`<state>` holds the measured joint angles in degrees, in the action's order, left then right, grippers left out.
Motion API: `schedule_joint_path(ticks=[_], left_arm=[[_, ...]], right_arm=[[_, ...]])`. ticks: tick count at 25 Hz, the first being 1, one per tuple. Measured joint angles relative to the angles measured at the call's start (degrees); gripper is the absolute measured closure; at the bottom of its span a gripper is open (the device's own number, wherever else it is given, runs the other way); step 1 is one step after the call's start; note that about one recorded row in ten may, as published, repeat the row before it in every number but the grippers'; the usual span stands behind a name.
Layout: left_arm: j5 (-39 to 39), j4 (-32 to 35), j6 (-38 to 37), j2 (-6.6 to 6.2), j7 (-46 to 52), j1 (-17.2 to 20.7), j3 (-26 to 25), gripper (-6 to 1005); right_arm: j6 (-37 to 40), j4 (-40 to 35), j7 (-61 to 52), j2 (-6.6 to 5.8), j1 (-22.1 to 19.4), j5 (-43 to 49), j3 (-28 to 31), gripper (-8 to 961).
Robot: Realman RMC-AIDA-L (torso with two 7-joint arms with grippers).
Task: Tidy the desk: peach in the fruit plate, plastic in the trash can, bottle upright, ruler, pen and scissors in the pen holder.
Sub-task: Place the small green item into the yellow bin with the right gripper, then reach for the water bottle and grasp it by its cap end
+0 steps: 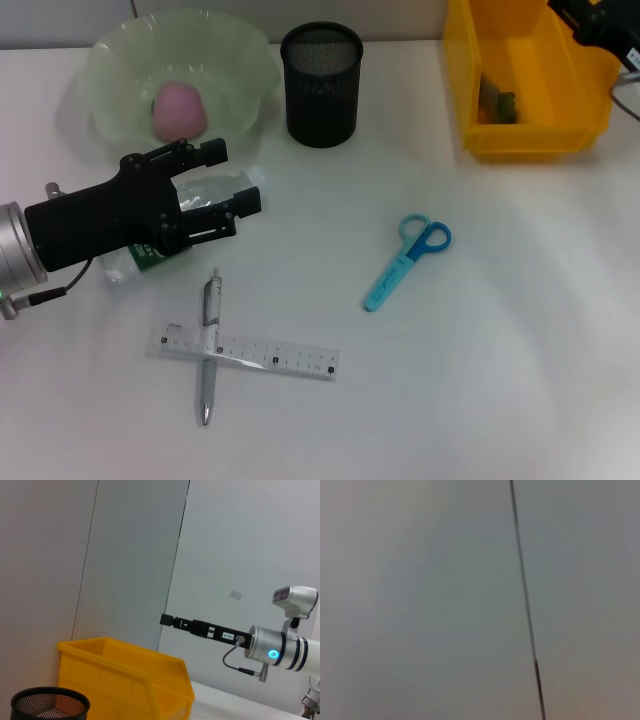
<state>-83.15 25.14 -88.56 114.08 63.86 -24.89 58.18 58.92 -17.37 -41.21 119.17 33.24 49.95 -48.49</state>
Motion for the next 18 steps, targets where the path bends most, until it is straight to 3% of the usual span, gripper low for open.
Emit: schedule_joint_path(ticks=[2,5,9,11,12,13,17,18], left_arm=[[0.0,0.0,0.0,-0.02,0.0,-0.1,0.0,182],[0.0,0.0,0.3,-0.13,0.2,-0.2,0.0,182],[0.0,0.3,1.9,-0.32,1.0,-0.5,-0.1,182],[-0.1,1.1,3.5,-0.39,2.0,-0.5,-0.2,182],[-0.4,1.6,4.4,-0.44,2.6,-0.5,-0.2,182],[-0.8,1.9,5.2,-0.47,3.1,-0.6,-0.2,183],[-1.6,3.1,6.8,-0.86,4.5,-0.8,-0.2,183],[-1.6,3.5,6.8,-1.1,5.1,-0.8,-0.2,183]], right_arm=[[2.9,-0.1,-1.6,0.0,-0.7,0.0,0.9,312],[7.0,-0.1,-4.2,-0.1,-1.8,0.2,1.1,291],[14.6,-0.5,-12.0,-1.41,-4.0,4.1,-0.6,271],[18.5,-1.1,-17.1,-2.54,-4.8,9.7,-1.2,265],[22.4,-1.8,-21.2,-3.8,-5.2,17.1,-1.3,261],[22.4,-1.8,-21.2,-3.8,-5.2,17.1,-1.3,258],[28.8,-4.5,-25.3,-5.37,-5.3,35.0,-1.1,246],[28.8,-4.5,-25.3,-5.37,-5.3,35.0,-1.1,243]])
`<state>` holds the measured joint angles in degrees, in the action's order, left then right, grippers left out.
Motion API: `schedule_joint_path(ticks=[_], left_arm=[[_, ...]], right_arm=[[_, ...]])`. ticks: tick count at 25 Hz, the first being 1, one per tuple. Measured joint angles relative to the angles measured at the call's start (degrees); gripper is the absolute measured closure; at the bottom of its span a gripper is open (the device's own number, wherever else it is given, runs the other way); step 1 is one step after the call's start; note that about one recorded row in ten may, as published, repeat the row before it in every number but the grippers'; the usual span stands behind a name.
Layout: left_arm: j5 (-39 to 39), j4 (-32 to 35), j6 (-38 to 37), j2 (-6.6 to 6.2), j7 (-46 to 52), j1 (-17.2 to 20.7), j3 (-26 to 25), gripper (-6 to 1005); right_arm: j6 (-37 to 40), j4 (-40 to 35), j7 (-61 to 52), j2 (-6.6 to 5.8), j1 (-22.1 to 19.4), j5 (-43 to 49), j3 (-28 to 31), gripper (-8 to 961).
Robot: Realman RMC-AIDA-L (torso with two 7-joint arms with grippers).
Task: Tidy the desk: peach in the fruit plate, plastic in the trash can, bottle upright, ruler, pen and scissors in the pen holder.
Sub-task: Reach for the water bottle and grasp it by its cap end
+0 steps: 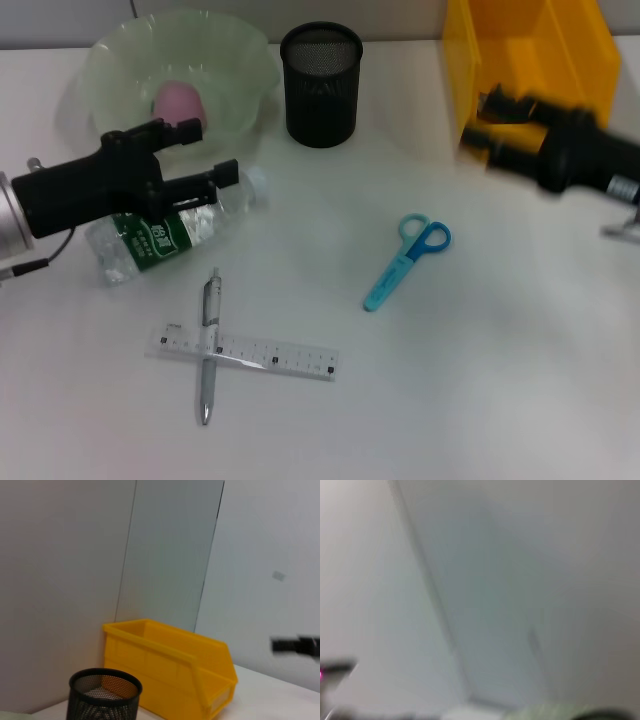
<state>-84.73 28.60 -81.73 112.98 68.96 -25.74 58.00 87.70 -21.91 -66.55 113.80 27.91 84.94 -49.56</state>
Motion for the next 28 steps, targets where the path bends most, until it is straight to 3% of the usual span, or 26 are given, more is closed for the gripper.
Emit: schedule_joint_path(ticks=[3,8,12,19,28], left_arm=[[0.0,0.9,0.0,-0.45,1.1,0.0,0.1,183],[-2.0,3.2,0.3,-0.73,4.1,-0.4,0.1,183],[-5.9,5.7,1.2,-0.46,8.1,-1.7,0.0,183],[-18.3,12.2,6.0,1.23,18.7,-6.0,0.0,184],[-36.7,17.9,7.7,2.19,33.4,-13.4,0.0,184]], right_arm=[[0.2,-2.0,0.3,0.42,-0.2,8.3,0.1,233],[-2.7,-5.6,2.4,2.51,-2.2,11.6,-0.1,218],[-2.7,-7.5,2.0,3.39,-2.4,14.8,-0.6,205],[-2.7,-7.6,2.0,3.74,-2.1,16.4,-0.6,165],[-3.0,-7.6,2.1,3.74,-2.1,17.5,-0.6,165]])
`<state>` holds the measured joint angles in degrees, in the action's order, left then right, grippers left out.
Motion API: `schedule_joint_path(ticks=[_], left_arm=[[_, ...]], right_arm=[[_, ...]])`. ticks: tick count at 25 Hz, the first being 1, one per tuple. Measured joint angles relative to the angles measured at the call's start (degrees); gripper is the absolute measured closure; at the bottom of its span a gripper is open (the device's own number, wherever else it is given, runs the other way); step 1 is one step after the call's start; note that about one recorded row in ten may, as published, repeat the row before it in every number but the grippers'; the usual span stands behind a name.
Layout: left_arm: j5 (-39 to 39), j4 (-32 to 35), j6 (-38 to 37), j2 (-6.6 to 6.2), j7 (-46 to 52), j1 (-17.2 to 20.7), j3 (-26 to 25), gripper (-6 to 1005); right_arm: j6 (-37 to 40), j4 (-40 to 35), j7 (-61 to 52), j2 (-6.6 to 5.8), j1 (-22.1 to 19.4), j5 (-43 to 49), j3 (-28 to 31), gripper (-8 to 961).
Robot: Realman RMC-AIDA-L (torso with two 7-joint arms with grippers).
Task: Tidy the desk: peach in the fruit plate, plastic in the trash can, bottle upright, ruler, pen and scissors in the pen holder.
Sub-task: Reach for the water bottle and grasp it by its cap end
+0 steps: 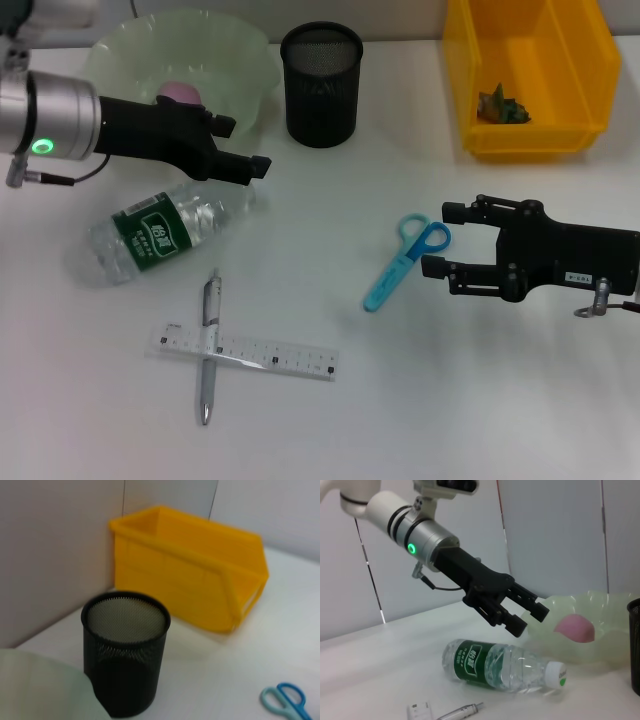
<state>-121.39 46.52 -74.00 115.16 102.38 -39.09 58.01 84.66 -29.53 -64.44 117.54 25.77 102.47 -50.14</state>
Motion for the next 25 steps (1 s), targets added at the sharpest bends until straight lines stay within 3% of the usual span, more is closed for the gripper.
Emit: schedule_joint_path(ticks=[5,12,25], left_arm=[[-10.7,2.8,-0.5,0.98,8.0,-4.3,0.4,191],[-23.6,2.6,-0.8,3.29,14.7,-9.8,1.1,203],[-25.0,-2.7,4.9,3.48,16.1,-11.5,5.3,227]], right_arm=[[-0.7,0.0,0.0,-0.02,-0.1,0.6,0.2,165],[-1.5,0.0,0.1,-0.04,-0.2,0.8,0.3,165],[-1.6,0.5,0.5,-0.04,-0.1,0.8,0.0,165]])
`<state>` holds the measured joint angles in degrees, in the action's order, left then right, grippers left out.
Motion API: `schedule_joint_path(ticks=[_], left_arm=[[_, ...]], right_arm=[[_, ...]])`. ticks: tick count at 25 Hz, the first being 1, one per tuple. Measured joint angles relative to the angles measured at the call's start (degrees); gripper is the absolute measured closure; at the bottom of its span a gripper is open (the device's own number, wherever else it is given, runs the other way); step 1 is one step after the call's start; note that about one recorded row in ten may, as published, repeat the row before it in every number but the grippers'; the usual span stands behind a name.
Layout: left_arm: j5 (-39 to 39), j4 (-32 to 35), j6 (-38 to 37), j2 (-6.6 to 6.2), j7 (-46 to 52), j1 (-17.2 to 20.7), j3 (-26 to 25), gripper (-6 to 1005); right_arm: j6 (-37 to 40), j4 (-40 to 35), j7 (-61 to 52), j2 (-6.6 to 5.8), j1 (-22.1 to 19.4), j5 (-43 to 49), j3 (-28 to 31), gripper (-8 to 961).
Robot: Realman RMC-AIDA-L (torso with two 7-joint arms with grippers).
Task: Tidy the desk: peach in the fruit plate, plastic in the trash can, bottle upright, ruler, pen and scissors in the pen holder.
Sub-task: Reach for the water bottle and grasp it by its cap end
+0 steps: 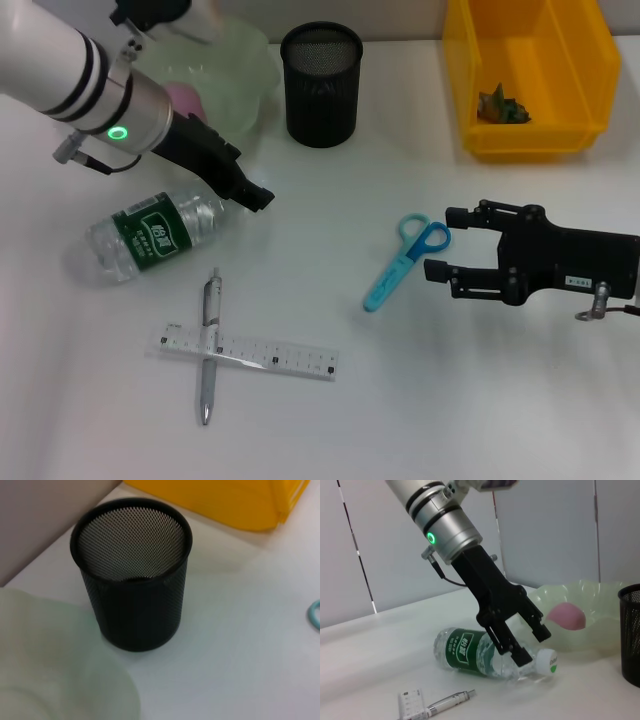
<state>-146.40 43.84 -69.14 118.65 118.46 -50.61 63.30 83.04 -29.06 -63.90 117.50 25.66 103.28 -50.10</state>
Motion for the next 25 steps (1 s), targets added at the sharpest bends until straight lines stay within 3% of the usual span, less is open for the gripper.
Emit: schedule_joint_path(ticks=[11,24,25], left_arm=[[0.1,-6.4,8.2,0.1,-0.1,-0.8,5.6,246],[0.3,-6.3,10.4,0.15,-0.2,-0.8,8.8,269],[0.4,-6.1,10.3,0.16,-0.1,-0.8,8.8,306]], right_arm=[[0.0,0.1,-0.3,0.0,0.2,0.0,0.2,165],[0.0,-0.2,-0.4,0.0,0.2,-0.3,0.5,166],[0.0,-0.2,-0.4,0.0,0.2,-0.3,0.5,166]])
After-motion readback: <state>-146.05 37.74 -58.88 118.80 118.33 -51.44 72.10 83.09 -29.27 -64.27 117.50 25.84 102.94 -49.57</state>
